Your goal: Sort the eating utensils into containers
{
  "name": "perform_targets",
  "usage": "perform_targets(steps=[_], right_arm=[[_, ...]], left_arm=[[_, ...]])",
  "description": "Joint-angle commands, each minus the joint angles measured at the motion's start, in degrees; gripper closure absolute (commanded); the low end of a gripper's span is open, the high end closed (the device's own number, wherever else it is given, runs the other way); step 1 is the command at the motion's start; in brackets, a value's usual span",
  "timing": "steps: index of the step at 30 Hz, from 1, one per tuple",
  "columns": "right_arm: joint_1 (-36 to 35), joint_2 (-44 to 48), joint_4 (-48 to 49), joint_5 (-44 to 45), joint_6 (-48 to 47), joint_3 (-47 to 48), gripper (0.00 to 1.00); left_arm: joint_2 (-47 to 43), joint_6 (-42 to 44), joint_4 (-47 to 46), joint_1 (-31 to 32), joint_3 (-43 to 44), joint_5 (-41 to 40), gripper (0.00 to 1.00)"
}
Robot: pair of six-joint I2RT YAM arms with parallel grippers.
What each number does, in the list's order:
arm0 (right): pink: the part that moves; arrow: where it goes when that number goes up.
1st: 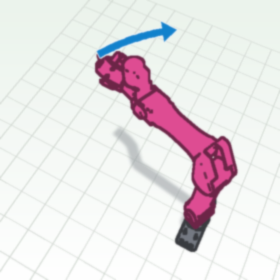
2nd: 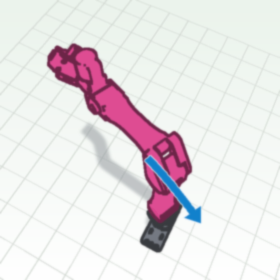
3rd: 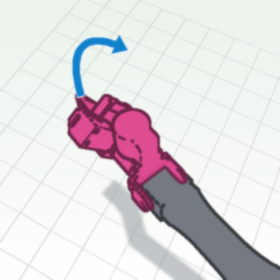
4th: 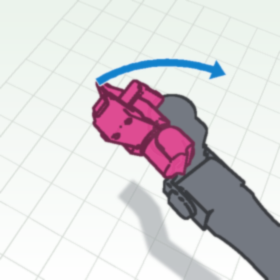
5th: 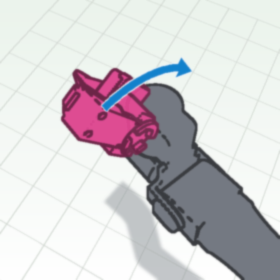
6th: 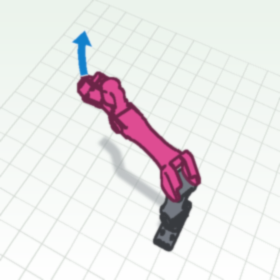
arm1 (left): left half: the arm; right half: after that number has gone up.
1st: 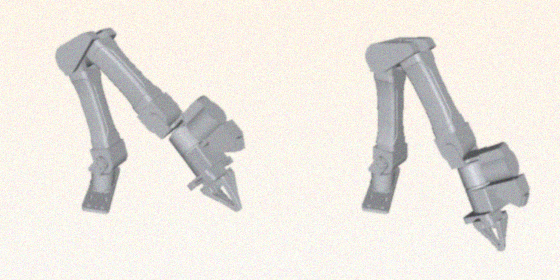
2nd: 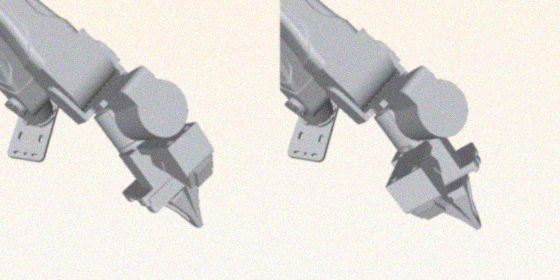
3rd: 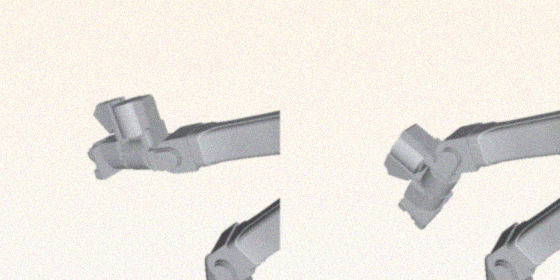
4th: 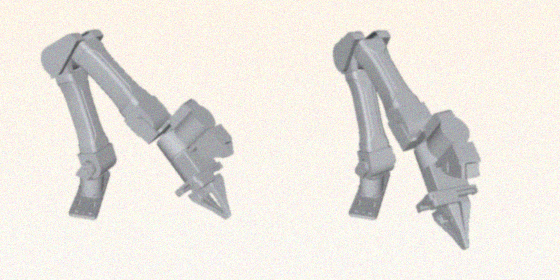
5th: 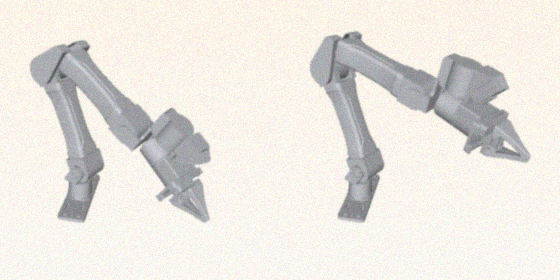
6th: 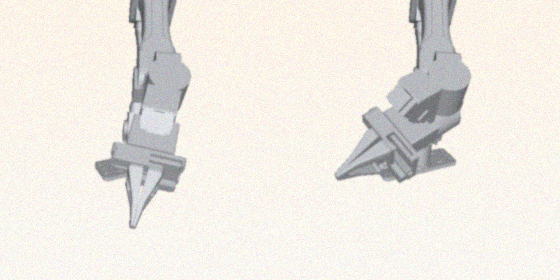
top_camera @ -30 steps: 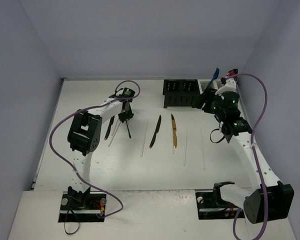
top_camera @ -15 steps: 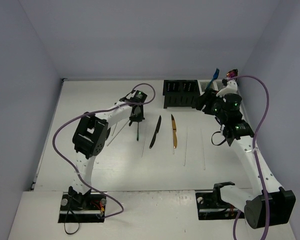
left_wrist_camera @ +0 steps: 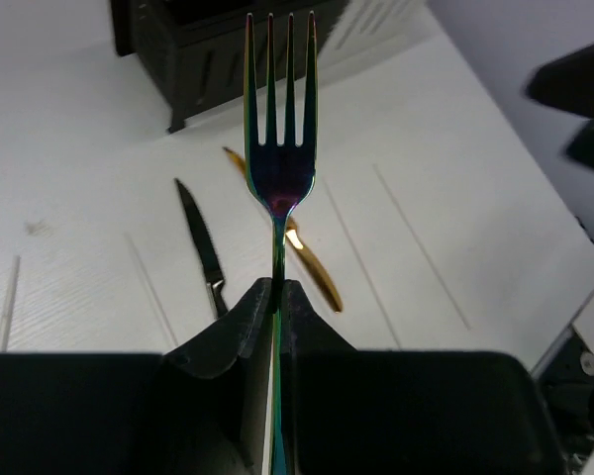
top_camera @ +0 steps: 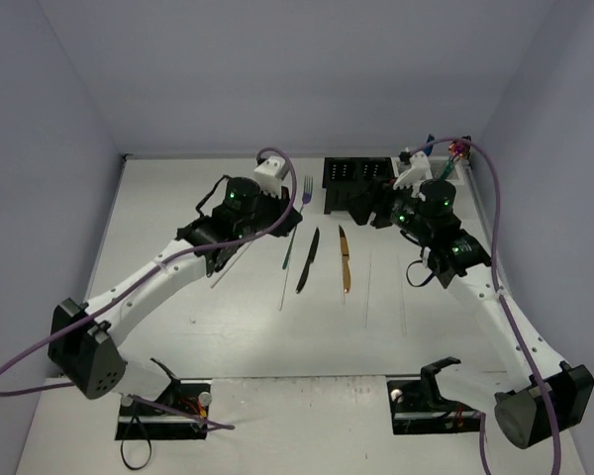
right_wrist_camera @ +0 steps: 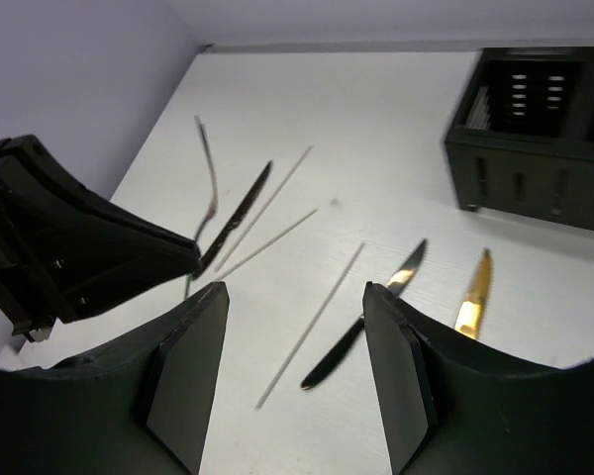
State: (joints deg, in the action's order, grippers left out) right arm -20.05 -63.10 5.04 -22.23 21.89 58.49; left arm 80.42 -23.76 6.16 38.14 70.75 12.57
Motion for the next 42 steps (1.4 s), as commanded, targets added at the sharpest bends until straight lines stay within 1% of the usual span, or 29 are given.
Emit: perform_targets(steps=[1, 3, 7, 12, 15, 17, 19, 22, 24, 25, 28, 29, 31, 33, 35, 39, 40, 41, 42], right_arm=[[-7.21, -2.68, 3.81, 1.90, -2.19, 4.30, 0.46], [-10.09, -3.73, 3.75, 3.39, -2.62, 5.74, 0.46], [-12.80, -6.22, 3.84, 5.88, -2.71, 8.07, 0.46], [-13.61, -8.28, 3.84, 7.82, -3.00, 9.98, 0.46], [-14.14, -9.68, 3.83, 9.14, -2.98, 10.60, 0.51], [-14.22, -10.07, 3.75, 9.38, -2.58, 10.91, 0.58], [-14.41, -10.84, 3.83, 9.42, -2.64, 11.03, 0.75], [-14.49, -11.25, 3.83, 9.81, -2.72, 11.03, 0.96], [-14.33, -11.34, 3.60, 10.95, -3.53, 11.19, 1.00], [-14.31, -11.27, 3.50, 11.43, -4.12, 11.28, 1.00], [-13.52, -11.13, 2.84, 15.36, -7.64, 11.49, 1.00], [-12.90, -11.27, 2.37, 16.96, -9.06, 11.90, 1.00], [-10.60, -12.10, 1.25, 19.55, -11.37, 13.28, 1.00], [-7.32, -12.98, 0.19, 21.45, -13.38, 15.09, 1.00], [-3.42, -14.12, -0.13, 22.63, -15.60, 17.40, 1.00], [1.67, -17.25, -0.17, 31.86, -23.35, 23.51, 1.00], [3.01, -18.41, -0.09, 32.88, -24.20, 25.49, 1.00], [6.38, -20.20, 0.00, 34.97, -25.94, 28.15, 1.00], [8.85, -21.98, 0.12, 35.12, -26.08, 30.38, 1.00]], left_arm=[[-4.97, 3.09, -4.04, 1.83, -0.76, 3.89, 1.00], [-6.29, 4.09, -3.36, 2.52, -0.57, 3.82, 1.00], [-8.16, 6.12, -2.47, 3.62, -0.65, 4.04, 1.00], [-9.58, 7.86, -2.47, 4.84, -1.58, 3.96, 1.00], [-9.83, 8.38, -2.22, 5.19, -2.03, 4.04, 1.00], [-9.83, 8.62, -2.68, 5.42, -2.42, 4.04, 1.00], [-9.37, 8.91, -3.00, 5.46, -2.62, 3.82, 1.00], [-8.65, 8.91, -2.93, 5.46, -2.62, 2.40, 1.00], [-8.21, 8.67, -2.67, 5.45, -2.95, 0.28, 1.00], [-8.02, 8.50, -2.43, 5.45, -3.06, -1.00, 0.88], [-7.14, 7.15, -0.87, 5.40, -3.60, -6.60, 0.49], [-6.88, 6.69, 0.02, 5.34, -3.50, -8.53, 0.38], [-6.62, 6.09, 3.16, 5.28, -2.98, -12.23, 0.22], [-6.00, 5.17, 6.63, 4.94, -2.23, -18.70, 0.18], [-5.64, 4.61, 9.79, 3.50, -1.32, -20.02, 0.16], [-6.49, 3.20, 14.15, -2.52, -1.66, -17.33, 0.16], [-6.92, 2.91, 15.28, -4.80, -1.67, -16.72, 0.16], [-7.93, 2.29, 16.91, -8.03, -1.64, -15.16, 0.16], [-8.42, 2.17, 18.27, -10.87, -1.51, -13.80, 0.16]])
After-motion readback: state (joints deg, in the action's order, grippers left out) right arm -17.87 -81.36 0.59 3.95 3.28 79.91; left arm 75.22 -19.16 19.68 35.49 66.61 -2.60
